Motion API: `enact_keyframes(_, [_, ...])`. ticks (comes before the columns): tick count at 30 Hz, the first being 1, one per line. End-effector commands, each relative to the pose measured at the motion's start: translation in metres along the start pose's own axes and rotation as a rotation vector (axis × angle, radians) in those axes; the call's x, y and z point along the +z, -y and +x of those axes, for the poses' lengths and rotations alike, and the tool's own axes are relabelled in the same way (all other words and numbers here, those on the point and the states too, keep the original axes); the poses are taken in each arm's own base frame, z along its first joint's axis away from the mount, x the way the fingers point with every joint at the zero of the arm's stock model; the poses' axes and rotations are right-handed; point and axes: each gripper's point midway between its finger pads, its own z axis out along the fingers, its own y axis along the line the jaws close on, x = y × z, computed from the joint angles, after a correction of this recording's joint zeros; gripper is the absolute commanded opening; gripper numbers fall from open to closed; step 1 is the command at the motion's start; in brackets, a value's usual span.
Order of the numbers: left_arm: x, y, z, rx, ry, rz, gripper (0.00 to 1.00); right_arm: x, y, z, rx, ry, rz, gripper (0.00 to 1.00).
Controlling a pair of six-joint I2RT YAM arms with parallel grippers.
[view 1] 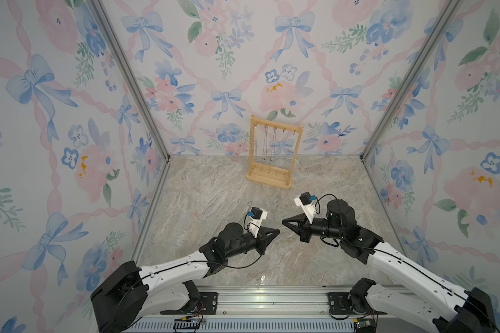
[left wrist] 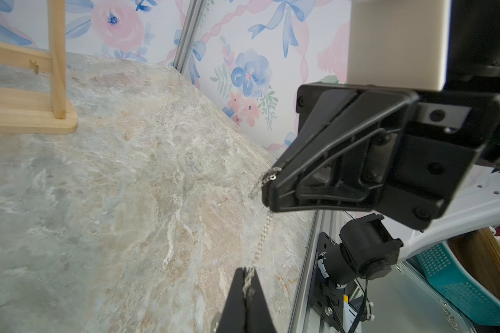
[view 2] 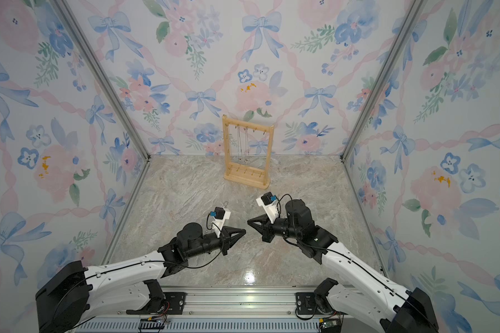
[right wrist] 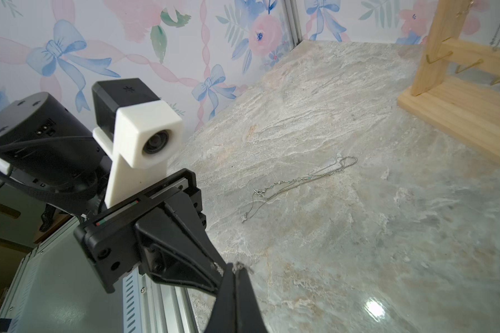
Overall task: Take the necklace off the jewelry display stand
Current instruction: Place the necklace at the center of the board.
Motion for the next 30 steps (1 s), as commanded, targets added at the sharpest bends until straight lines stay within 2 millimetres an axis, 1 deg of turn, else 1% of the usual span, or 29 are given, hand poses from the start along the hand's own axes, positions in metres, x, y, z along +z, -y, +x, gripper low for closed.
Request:
enact_keyframes(1, [-0.014, -0.029, 0.042, -0.131, -0.068, -0.110, 0.00, 0.010, 0.004, -0.017, -0.026, 0.081, 0.035, 0.00])
enact_keyframes(3, [-0.020, -0.033, 0.058, -0.163, -0.090, -0.123, 0.00, 0.021, 0.005, -0.005, -0.012, 0.053, 0.025, 0.00])
enact_keyframes(6, [-0.031, -0.039, 0.077, -0.195, -0.105, -0.144, 0.00, 0.035, 0.009, 0.013, 0.009, 0.006, 0.033, 0.00])
enact_keyframes(10, [-0.043, -0.049, 0.093, -0.237, -0.105, -0.176, 0.00, 0.052, 0.019, 0.039, 0.046, -0.063, 0.064, 0.00])
enact_keyframes(13, [-0.047, -0.054, 0.102, -0.264, -0.108, -0.195, 0.00, 0.060, 0.024, 0.049, 0.071, -0.090, 0.084, 0.00])
enact_keyframes(18, [-0.049, -0.060, 0.114, -0.290, -0.130, -0.231, 0.00, 0.070, 0.034, 0.061, 0.109, -0.108, 0.109, 0.00])
enact_keyframes(22, [-0.045, -0.065, 0.126, -0.302, -0.177, -0.262, 0.00, 0.076, 0.041, 0.067, 0.134, -0.128, 0.129, 0.00])
enact_keyframes(24, [-0.043, -0.066, 0.130, -0.305, -0.198, -0.271, 0.00, 0.078, 0.043, 0.068, 0.141, -0.138, 0.140, 0.00])
enact_keyframes(30, [-0.034, -0.069, 0.137, -0.299, -0.233, -0.288, 0.00, 0.079, 0.061, 0.075, 0.195, -0.165, 0.212, 0.00])
